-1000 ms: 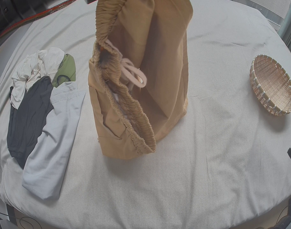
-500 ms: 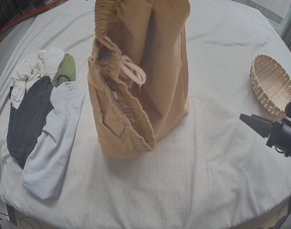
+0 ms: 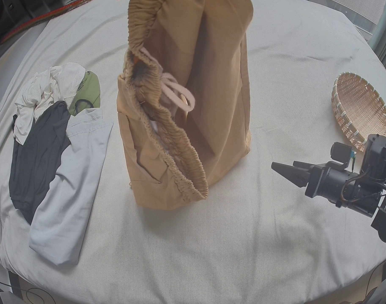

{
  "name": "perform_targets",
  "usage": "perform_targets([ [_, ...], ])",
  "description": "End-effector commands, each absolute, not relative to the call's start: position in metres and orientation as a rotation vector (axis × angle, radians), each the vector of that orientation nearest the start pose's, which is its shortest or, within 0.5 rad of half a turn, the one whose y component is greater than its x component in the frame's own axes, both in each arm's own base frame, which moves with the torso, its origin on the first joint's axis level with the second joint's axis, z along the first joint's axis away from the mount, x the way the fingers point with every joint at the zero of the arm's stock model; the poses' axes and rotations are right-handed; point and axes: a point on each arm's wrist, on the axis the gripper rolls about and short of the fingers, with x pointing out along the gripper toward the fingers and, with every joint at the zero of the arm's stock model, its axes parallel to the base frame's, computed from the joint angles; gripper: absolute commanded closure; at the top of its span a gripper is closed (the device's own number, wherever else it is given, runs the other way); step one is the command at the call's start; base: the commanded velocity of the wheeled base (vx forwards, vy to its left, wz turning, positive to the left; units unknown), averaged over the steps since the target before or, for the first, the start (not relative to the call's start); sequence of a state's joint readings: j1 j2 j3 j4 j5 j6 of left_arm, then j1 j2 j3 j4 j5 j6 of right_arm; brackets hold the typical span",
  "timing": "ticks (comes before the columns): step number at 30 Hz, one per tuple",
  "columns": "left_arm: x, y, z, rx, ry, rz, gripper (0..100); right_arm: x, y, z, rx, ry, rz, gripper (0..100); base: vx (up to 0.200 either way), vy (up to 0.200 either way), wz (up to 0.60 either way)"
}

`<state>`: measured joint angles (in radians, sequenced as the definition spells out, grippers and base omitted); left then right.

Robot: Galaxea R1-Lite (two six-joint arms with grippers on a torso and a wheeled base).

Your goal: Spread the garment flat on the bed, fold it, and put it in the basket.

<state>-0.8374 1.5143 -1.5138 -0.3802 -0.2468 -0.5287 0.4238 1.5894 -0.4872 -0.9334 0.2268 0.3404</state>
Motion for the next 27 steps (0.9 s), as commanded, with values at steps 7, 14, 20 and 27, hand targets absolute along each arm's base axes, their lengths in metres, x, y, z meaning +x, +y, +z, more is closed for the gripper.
perform_targets([
  [7,0.165,-0.191,0.412,-0.585,-0.086,-1.149,100,0.269,0.151,0.124,0.309,0.254,0.693,0,0.000,0.000,0.00],
  [14,0.165,-0.192,0.411,-0.585,-0.085,-1.147,100,0.279,0.166,0.123,0.313,0.241,0.716,0,0.000,0.000,0.00],
  [20,0.165,-0.192,0.411,-0.585,-0.083,-1.146,100,0.286,0.170,0.128,0.316,0.211,0.726,0,0.000,0.000,0.00],
  [27,0.165,-0.192,0.411,-0.585,-0.083,-1.147,100,0.294,0.176,0.132,0.321,0.180,0.740,0,0.000,0.000,0.00],
])
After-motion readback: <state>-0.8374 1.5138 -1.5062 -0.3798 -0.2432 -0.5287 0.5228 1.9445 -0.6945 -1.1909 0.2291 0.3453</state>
